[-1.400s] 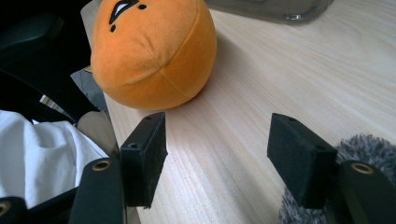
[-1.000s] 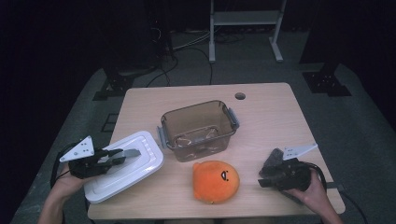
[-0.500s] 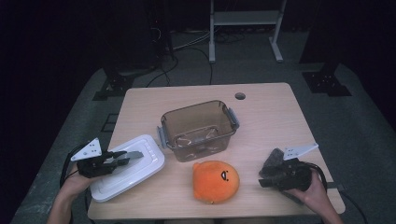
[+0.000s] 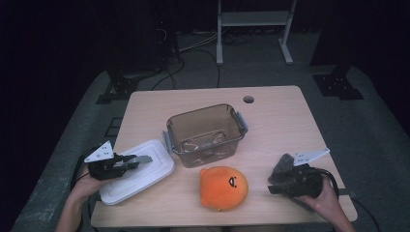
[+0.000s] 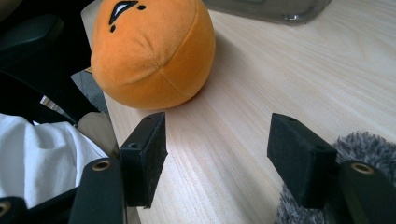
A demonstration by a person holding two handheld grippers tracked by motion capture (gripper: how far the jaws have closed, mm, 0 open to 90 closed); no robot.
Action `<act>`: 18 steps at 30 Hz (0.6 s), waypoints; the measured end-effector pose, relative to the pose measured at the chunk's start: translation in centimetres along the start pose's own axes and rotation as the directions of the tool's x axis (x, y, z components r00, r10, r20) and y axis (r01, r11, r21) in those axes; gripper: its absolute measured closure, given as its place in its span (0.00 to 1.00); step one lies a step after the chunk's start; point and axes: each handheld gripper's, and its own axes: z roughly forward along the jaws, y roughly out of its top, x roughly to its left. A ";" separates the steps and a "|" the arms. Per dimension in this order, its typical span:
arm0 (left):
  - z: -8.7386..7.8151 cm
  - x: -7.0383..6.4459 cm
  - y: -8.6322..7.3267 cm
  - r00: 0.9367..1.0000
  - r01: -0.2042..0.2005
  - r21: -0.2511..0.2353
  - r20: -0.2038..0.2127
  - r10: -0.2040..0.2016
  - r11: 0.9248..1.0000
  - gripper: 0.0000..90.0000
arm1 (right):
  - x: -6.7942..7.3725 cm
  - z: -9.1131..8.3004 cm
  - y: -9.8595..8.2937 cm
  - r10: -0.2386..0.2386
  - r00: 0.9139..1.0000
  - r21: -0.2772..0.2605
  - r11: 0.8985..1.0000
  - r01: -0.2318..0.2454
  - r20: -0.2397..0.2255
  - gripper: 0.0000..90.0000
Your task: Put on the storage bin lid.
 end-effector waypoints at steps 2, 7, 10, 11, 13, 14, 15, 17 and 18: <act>0.2 0.2 -0.1 1.000 0.003 0.008 0.003 -0.003 1.000 0.74 | 0.0 0.0 0.0 0.001 1.000 -0.001 1.000 -0.001 -0.001 0.40; 0.9 0.4 -0.7 1.000 0.020 0.025 0.008 -0.020 0.999 0.74 | 0.0 0.0 0.0 -0.002 1.000 0.000 1.000 0.002 -0.002 0.41; 1.1 0.3 -0.8 1.000 0.017 0.030 0.012 -0.018 0.999 0.74 | 0.0 0.0 0.0 0.002 1.000 0.002 1.000 -0.002 -0.003 0.41; 1.3 0.3 -0.8 1.000 0.016 0.029 0.014 -0.016 0.999 0.74 | 0.0 0.1 0.0 0.002 1.000 0.003 1.000 -0.002 -0.003 0.41; 1.4 0.3 -0.8 1.000 0.019 0.028 0.015 -0.019 0.999 0.74 | 0.0 0.1 0.0 0.001 1.000 0.005 1.000 -0.001 -0.003 0.41; 1.5 0.3 -0.7 1.000 0.019 0.035 0.015 -0.019 0.999 0.74 | 0.0 0.1 0.0 0.001 1.000 0.005 1.000 -0.001 -0.003 0.41; 1.6 0.4 -0.8 1.000 0.020 0.039 0.016 -0.020 0.999 0.74 | 0.0 0.1 0.0 0.001 1.000 0.004 1.000 -0.001 -0.004 0.41; 1.7 0.4 -0.8 1.000 0.019 0.046 0.017 -0.020 0.999 0.74 | 0.1 0.1 0.0 0.001 1.000 0.002 1.000 -0.001 -0.004 0.41; 1.8 0.4 -0.8 1.000 0.019 0.046 0.019 -0.020 0.999 0.74 | 0.0 0.1 0.0 0.001 1.000 0.002 1.000 -0.001 -0.004 0.41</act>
